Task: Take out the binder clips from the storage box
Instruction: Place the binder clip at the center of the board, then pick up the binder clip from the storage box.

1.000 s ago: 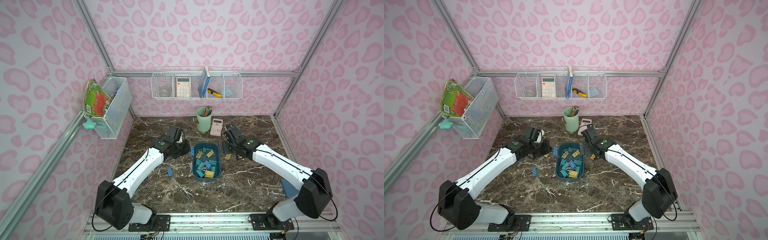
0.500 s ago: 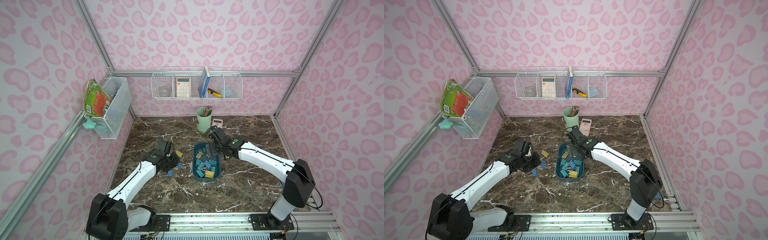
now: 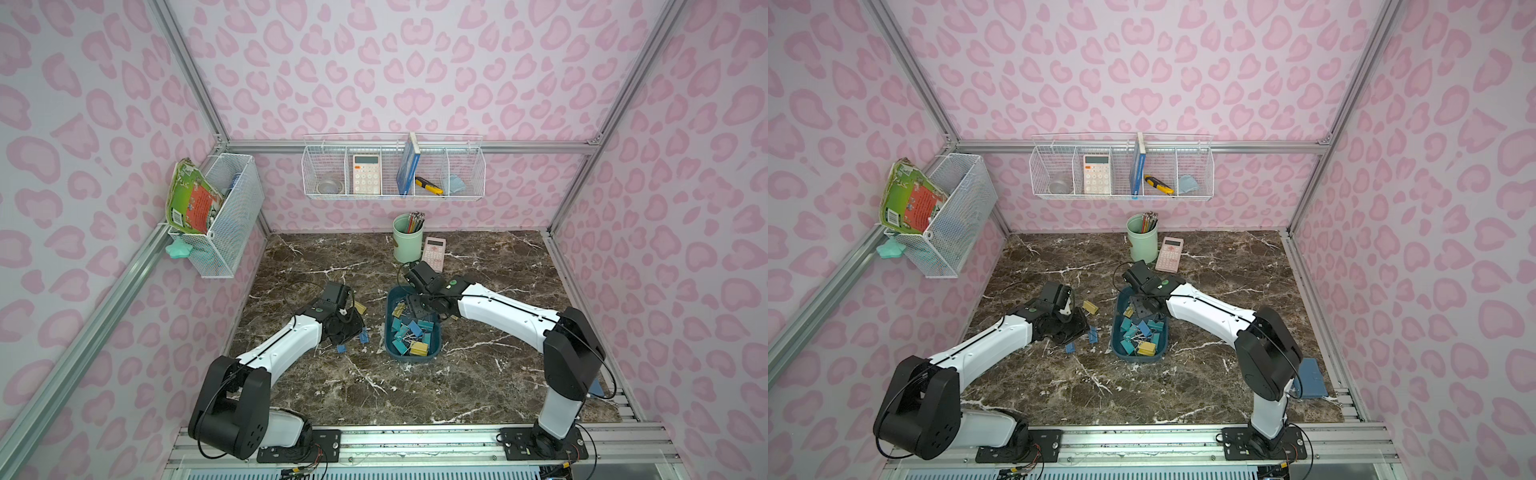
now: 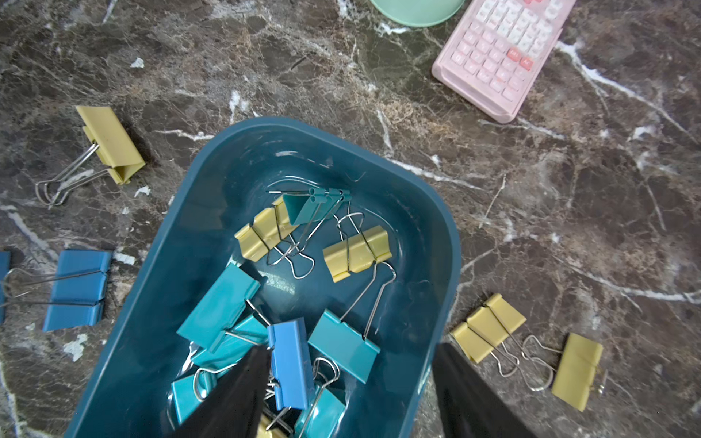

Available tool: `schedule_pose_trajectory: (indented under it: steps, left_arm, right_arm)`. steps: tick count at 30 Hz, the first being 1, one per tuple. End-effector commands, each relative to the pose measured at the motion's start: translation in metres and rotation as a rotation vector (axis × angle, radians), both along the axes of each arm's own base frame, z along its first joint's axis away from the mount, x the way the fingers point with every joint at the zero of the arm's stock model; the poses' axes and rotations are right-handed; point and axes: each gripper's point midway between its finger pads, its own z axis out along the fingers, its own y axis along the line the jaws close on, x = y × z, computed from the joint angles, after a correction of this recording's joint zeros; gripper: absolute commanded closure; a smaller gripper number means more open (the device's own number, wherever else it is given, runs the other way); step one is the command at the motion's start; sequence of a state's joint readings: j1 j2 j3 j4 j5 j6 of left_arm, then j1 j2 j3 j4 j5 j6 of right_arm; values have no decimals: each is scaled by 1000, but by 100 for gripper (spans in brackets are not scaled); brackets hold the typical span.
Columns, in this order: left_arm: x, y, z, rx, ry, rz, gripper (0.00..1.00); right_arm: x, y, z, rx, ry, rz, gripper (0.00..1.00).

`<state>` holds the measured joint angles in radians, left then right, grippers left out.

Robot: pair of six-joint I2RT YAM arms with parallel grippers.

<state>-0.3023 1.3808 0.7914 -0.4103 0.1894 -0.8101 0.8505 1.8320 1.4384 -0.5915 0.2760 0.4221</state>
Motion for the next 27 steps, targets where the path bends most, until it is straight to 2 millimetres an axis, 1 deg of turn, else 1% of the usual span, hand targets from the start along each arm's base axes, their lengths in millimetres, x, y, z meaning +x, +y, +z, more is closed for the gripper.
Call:
schedule_pose_trajectory:
  steps: [1,2,5,6,9,11,13,15,16,19,25,26,27]
  left_arm:
    - [-4,5,2,24,-1,-1,71]
    - [-6,6,2,26,0,-2,66]
    - [-8,7,7,27,-3,4,62]
    - [-9,8,9,27,-6,6,60]
    - [-10,11,19,38,-23,18,47]
    - [-11,15,26,49,-35,26,37]
    - [-11,16,34,51,-52,28,35]
    - [-13,18,40,56,-62,30,33]
    - [-13,19,44,57,-70,33,31]
    - [-15,21,51,60,-86,36,30]
    - [-20,24,54,70,-88,36,30]
    - [-21,25,55,74,-87,37,25]
    - [-21,25,55,75,-87,39,23]
  right_arm:
    - [6,7,-3,7,-6,-10,36]
    - [8,7,-6,1,-8,-14,38]
    - [17,3,-17,-54,-12,-53,42]
    - [20,4,-21,-69,-12,-56,43]
    - [26,6,-28,-88,-12,-57,48]
    - [30,7,-34,-94,-13,-62,51]
    - [34,6,-40,-104,-6,-72,56]
    - [38,5,-46,-117,-2,-77,58]
    - [39,5,-49,-118,0,-79,59]
    - [43,8,-53,-121,-4,-72,62]
    - [47,12,-60,-128,1,-70,60]
    - [47,12,-62,-130,4,-70,58]
    - [48,13,-62,-128,5,-71,56]
